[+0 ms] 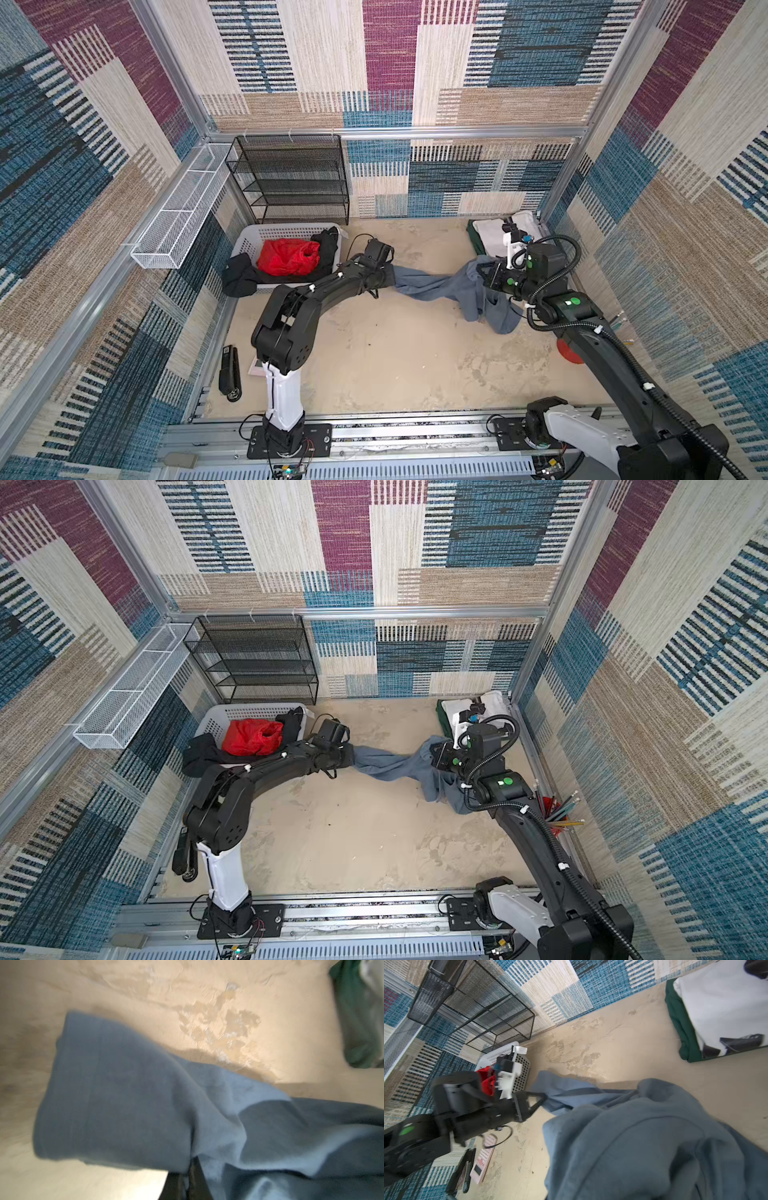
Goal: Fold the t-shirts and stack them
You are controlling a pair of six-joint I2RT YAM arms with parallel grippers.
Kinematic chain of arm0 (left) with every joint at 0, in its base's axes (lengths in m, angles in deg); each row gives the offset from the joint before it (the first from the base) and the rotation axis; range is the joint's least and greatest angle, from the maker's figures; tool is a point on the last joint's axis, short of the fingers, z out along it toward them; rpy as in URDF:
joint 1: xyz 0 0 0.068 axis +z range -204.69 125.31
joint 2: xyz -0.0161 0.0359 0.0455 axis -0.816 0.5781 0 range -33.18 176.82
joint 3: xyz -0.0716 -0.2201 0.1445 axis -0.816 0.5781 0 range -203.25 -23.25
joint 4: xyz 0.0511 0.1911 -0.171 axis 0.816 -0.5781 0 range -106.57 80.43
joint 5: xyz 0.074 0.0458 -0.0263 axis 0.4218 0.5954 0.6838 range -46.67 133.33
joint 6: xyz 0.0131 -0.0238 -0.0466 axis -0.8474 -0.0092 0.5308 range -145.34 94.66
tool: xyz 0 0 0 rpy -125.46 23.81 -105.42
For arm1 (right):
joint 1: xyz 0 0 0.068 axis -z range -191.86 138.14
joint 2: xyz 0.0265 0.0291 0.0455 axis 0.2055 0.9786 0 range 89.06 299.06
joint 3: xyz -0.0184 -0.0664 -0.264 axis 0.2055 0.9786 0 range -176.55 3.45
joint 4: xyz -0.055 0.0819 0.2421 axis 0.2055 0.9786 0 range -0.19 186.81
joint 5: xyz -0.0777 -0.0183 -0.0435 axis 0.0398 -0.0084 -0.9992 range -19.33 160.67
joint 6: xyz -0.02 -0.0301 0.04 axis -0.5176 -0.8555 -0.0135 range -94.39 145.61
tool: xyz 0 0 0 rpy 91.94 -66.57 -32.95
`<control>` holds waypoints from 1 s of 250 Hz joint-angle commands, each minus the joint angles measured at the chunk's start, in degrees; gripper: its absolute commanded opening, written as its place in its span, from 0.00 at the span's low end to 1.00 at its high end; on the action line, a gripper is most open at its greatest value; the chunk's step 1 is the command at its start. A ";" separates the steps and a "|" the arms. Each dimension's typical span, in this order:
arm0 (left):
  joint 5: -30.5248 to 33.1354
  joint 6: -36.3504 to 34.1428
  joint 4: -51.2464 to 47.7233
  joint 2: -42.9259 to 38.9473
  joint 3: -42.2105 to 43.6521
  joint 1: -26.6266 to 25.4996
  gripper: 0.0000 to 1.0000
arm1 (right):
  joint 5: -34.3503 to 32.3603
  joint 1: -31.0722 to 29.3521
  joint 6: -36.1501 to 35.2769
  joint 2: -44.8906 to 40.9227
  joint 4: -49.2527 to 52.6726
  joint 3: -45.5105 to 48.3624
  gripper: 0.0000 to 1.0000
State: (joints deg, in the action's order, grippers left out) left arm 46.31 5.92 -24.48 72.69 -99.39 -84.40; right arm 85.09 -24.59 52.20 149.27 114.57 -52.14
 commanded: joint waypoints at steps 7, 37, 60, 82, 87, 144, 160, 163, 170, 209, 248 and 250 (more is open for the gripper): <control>2.40 -4.23 -3.33 -11.03 5.29 0.34 0.00 | -9.01 0.08 -2.38 -1.93 -0.42 -0.45 0.00; 0.80 -2.72 -4.22 -21.02 10.80 0.40 0.00 | -10.66 0.15 -2.55 -3.16 0.03 -0.85 0.00; -0.40 -1.25 -5.55 -27.15 14.05 0.41 0.00 | -8.91 0.09 -1.86 -3.98 -1.01 0.37 0.00; -1.15 -0.72 -7.20 -30.78 16.11 0.38 0.00 | -7.86 0.14 -1.20 -3.97 -2.08 2.36 0.00; -1.25 -0.75 -7.67 -31.27 16.30 0.36 0.00 | -7.78 0.12 -1.00 -3.73 -2.21 2.78 0.00; -1.33 -2.74 -12.12 -29.42 15.94 0.62 0.00 | -2.24 0.10 0.61 2.99 -7.03 4.62 0.00; -2.82 -2.71 -11.55 -27.28 15.86 1.22 0.00 | -3.83 0.16 0.43 6.09 -8.60 3.77 0.00; -3.11 -2.63 -11.34 -26.88 15.83 1.39 0.00 | -4.22 0.16 0.37 6.96 -9.07 3.44 0.00; -3.99 -2.38 -10.60 -25.67 15.76 1.87 0.00 | -4.70 0.16 0.13 8.68 -10.02 2.86 0.00; -10.67 -3.14 -9.13 -14.73 9.43 5.11 0.00 | -4.97 0.24 -0.50 20.60 -13.41 -2.67 0.02; -16.46 -4.70 -16.60 -0.08 -6.14 8.22 0.34 | -8.52 1.55 -2.31 34.36 -9.50 -11.99 0.99; -16.75 -4.96 -16.87 0.32 -6.72 8.21 0.36 | -8.66 1.63 -2.37 34.65 -9.18 -12.41 0.99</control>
State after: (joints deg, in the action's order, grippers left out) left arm 36.43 4.39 -35.76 66.09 -96.81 -77.51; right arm 80.36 -23.87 51.42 177.60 104.69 -59.16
